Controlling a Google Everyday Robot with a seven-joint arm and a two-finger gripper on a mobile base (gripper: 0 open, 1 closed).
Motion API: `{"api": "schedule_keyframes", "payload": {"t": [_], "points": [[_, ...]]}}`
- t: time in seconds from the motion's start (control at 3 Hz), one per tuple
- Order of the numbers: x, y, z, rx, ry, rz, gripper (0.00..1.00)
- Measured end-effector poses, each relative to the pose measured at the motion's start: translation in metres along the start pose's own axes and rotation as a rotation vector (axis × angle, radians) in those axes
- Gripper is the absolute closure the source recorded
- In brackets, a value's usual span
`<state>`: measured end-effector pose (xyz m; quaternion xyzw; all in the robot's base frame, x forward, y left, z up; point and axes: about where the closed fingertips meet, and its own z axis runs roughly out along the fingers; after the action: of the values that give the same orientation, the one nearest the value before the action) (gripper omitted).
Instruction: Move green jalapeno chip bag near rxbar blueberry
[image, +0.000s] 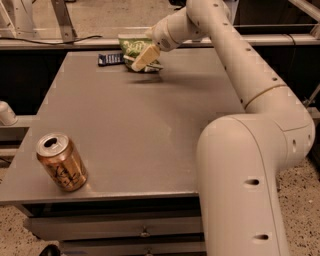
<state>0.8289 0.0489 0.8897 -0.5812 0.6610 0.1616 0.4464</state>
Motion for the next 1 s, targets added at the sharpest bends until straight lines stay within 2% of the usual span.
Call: {"api": "schedule_keyframes", "payload": {"t": [0.33,0.67,1.0], "points": [[0.0,-0.001,-0.021,0.029,-0.003,0.006,0.0],[-0.002,0.003,-0.067,0.082,-0.004,0.006,0.0],[-0.006,0.026,-0.118,0.103,0.005,-0.013,0.0]]}}
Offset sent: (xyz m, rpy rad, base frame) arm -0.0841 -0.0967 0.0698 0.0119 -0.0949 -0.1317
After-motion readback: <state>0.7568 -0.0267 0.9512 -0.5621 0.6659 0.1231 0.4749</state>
